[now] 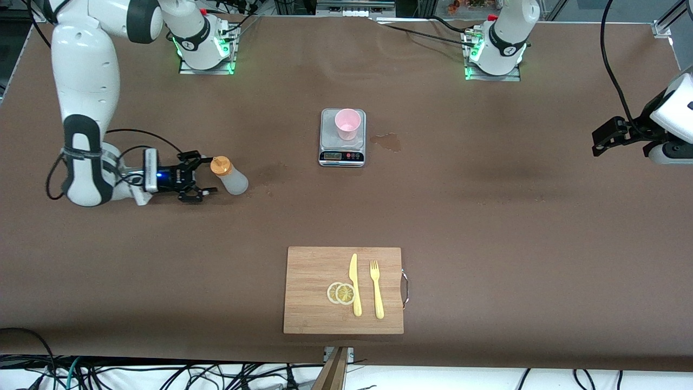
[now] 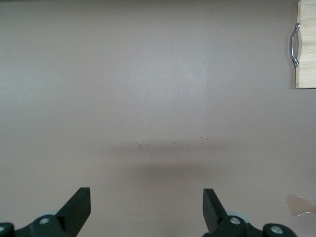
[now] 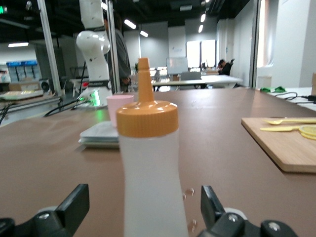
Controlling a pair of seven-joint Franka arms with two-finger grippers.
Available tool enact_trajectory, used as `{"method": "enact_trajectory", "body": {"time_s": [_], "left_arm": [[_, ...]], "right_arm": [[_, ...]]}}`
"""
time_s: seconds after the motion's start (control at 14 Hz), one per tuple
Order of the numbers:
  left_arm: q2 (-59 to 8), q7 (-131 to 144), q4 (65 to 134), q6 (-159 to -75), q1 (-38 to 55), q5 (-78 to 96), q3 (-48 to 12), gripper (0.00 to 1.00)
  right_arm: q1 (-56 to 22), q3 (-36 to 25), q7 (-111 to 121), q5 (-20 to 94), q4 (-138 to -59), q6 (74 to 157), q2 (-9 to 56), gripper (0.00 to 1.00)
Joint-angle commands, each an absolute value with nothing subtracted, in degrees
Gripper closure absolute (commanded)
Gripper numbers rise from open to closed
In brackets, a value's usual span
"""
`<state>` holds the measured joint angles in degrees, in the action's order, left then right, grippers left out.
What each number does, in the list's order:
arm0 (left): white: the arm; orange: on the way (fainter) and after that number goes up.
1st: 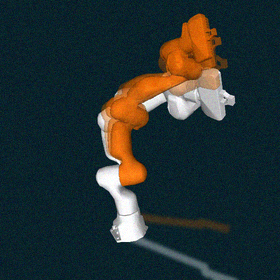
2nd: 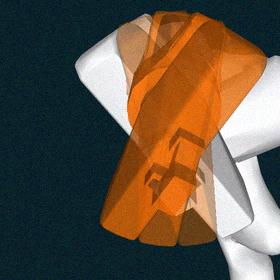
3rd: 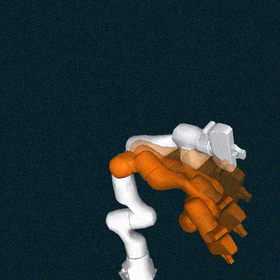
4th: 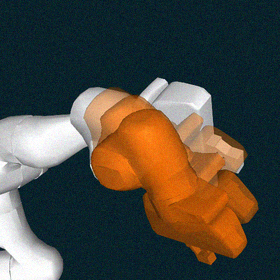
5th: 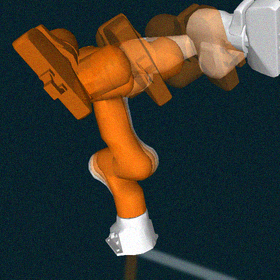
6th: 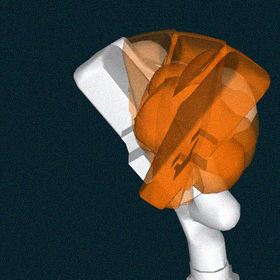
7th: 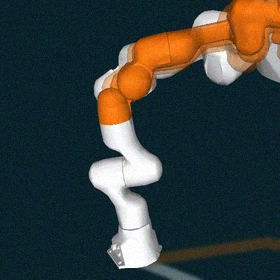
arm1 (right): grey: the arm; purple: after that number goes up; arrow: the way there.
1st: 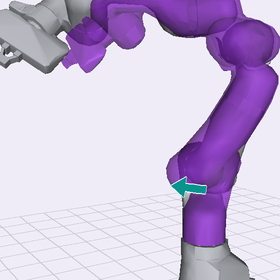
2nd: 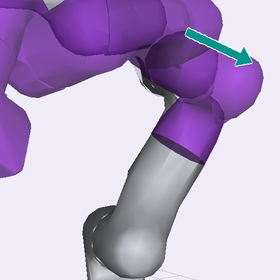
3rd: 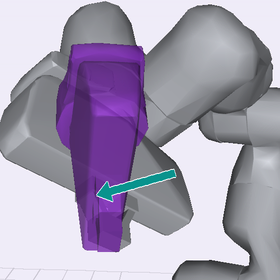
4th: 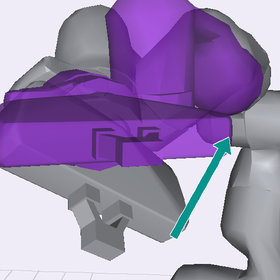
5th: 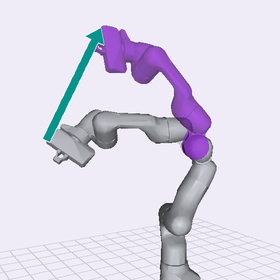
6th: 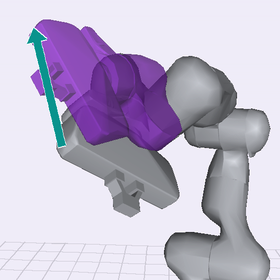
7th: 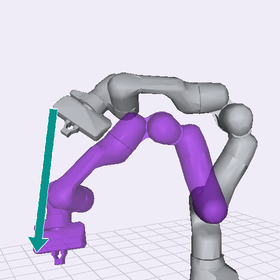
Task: Add sauce to pink cup with both arms
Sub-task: 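Open the right gripper and withdraw it from the bottle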
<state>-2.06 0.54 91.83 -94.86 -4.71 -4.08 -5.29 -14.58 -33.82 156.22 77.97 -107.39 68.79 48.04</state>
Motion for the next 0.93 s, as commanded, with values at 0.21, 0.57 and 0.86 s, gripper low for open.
{"method": "enact_trajectory", "body": {"time_s": [0.21, 0.57, 0.86], "left_arm": [[-1.4, -3.7, 92.5, -95.4, -4.6, -3.8, -4.6, 0.0], [-0.1, -4.1, 92.5, -95.0, -5.2, -3.8, -3.6, 0.0], [0.0, -3.9, 92.0, -95.1, -3.7, -3.8, -3.2, 0.0]], "right_arm": [[-10.7, -36.9, 149.0, 59.5, -104.1, 76.3, 33.6, 0.0], [-10.8, -35.9, 124.8, 41.1, -104.8, 86.8, 16.6, 0.0], [-10.8, -32.1, 101.7, 28.5, -105.1, 91.9, 6.4, 0.0]]}}
